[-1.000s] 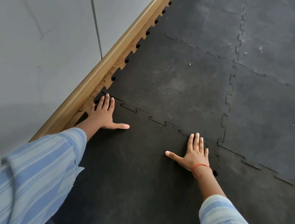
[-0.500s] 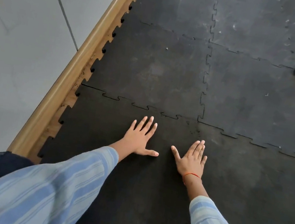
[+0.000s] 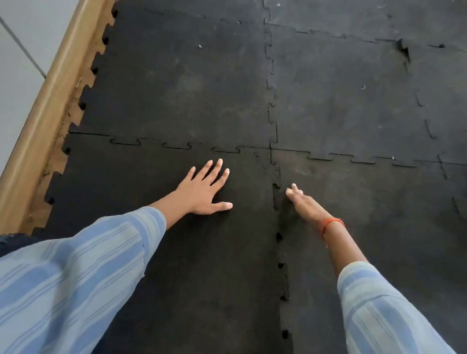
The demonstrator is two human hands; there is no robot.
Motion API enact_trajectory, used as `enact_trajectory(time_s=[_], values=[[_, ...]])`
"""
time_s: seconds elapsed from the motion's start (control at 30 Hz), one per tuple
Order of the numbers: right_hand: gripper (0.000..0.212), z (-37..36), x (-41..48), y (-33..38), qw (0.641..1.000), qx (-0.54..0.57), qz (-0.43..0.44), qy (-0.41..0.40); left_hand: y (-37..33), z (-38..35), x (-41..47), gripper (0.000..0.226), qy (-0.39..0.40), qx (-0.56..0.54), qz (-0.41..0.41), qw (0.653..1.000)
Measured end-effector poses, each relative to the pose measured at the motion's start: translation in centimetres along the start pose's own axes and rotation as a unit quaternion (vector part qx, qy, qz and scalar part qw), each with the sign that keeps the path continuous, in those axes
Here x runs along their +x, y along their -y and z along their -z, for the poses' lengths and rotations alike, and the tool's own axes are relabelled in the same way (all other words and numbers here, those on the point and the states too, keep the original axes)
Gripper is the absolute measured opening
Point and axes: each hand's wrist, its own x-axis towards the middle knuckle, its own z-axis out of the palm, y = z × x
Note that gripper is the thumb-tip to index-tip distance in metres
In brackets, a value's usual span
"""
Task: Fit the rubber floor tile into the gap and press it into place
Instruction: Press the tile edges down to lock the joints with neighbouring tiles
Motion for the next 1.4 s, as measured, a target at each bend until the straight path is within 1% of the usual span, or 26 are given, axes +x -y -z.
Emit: enact_trajectory(time_s=[0.03,0.1,0.2,0.27,0.4,0.53,0.63,0.7,0.77,0.83,0.97,1.0,1.07,1.17,1.23,1.3,1.33,1.4], values=[[0.054,-1.3,-0.7,-0.9,0.999,-0.041,0.023,-0.008,-0.9,0.3,0.5,0.080,-0.003,0.006,-0.027,1.000],[0.059,-4.8,-2.5,-2.8,0.990,-0.120,0.061,-0.041,-2.9,0.7,1.5,0.068,-0.004,0.016,-0.074,0.997],[0.073,-9.0,-5.2,-5.6,0.970,-0.190,0.076,-0.128,-5.2,0.5,2.5,0.060,-0.011,0.046,-0.117,0.992],[0.080,-10.0,-5.9,-6.8,0.960,-0.226,0.068,-0.152,-5.9,-0.3,2.7,0.060,-0.022,0.062,-0.124,0.990],[0.092,-9.7,-5.6,-7.0,0.948,-0.271,0.062,-0.156,-6.4,-1.5,2.7,0.072,-0.031,0.058,-0.106,0.992],[0.090,-9.3,-5.4,-7.3,0.943,-0.297,0.053,-0.142,-6.7,-1.6,2.9,0.077,-0.020,0.061,-0.099,0.993],[0.080,-8.4,-5.0,-7.1,0.954,-0.276,0.054,-0.109,-7.1,-1.3,3.2,0.080,-0.007,0.047,-0.087,0.995],[0.067,-7.1,-4.5,-6.9,0.973,-0.197,0.060,-0.102,-7.6,-0.9,3.3,0.080,0.005,0.023,-0.074,0.997],[0.048,-5.9,-4.2,-6.9,0.980,-0.087,0.059,-0.168,-8.4,-0.8,3.4,0.079,0.012,-0.001,-0.058,0.998],[0.033,-5.4,-3.8,-6.6,0.970,-0.019,0.033,-0.239,-9.1,-0.8,3.6,0.080,0.010,-0.016,-0.044,0.999],[0.022,-6.3,-3.0,-5.4,0.955,0.012,-0.022,-0.294,-9.8,-1.0,3.8,0.083,0.004,-0.036,-0.030,0.999],[0.021,-6.2,-2.8,-5.2,0.951,0.018,-0.035,-0.308,-9.8,-1.1,3.9,0.083,0.004,-0.036,-0.030,0.999],[0.027,-5.5,-2.4,-4.9,0.950,0.011,-0.051,-0.309,-9.7,-1.2,4.0,0.083,0.002,-0.038,-0.028,0.999],[0.042,-3.7,-1.9,-4.5,0.960,-0.039,-0.084,-0.265,-9.8,-1.4,4.3,0.083,0.004,-0.038,-0.024,0.999],[0.044,-3.2,-1.7,-4.0,0.963,-0.055,-0.096,-0.244,-9.8,-1.3,4.5,0.084,0.008,-0.036,-0.023,0.999],[0.041,-3.6,-2.1,-4.0,0.967,-0.036,-0.075,-0.242,-9.7,-1.4,4.4,0.083,-0.004,-0.032,-0.029,0.999],[0.039,-4.1,-2.6,-4.2,0.968,-0.019,-0.053,-0.245,-9.6,-1.6,4.2,0.082,-0.024,-0.030,-0.035,0.999],[0.042,-5.3,-4.4,-5.5,0.971,0.005,0.000,-0.238,-9.5,-2.7,3.3,0.079,-0.090,-0.036,-0.043,0.994]])
